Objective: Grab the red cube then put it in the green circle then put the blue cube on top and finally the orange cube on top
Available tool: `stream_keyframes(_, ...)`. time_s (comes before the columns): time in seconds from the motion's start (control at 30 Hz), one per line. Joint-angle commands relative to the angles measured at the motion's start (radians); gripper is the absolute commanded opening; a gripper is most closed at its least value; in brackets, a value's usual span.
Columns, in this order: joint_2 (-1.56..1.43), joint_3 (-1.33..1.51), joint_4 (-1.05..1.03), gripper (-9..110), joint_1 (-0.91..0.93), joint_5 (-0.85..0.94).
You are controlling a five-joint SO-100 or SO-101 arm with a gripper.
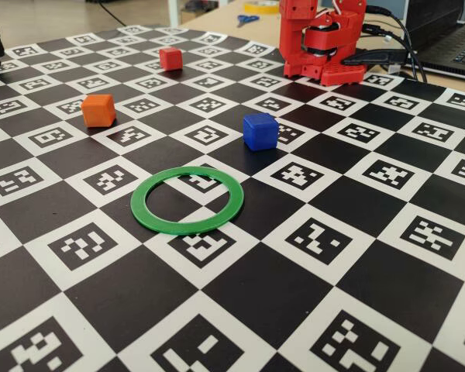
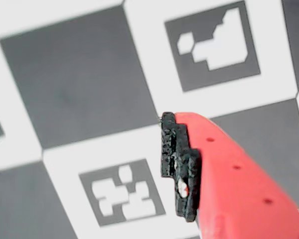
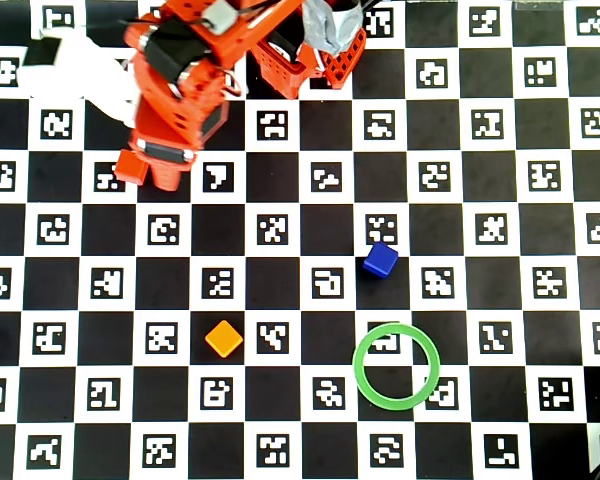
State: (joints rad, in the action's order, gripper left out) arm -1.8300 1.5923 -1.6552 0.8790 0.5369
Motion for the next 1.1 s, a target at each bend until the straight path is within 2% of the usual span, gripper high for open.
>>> stream_keyframes(0.0,0.009,-0.061,0.043,35,0.071,0.021)
stream_keyframes(0.3,0.067,0.014,0.132,44,0.172,0.117)
stream_keyframes(0.5,0.092,0.041,0.15,44,0.206,0.15)
stream_keyframes(1.07,0.141,0.282,0.405,43,0.25,0.265)
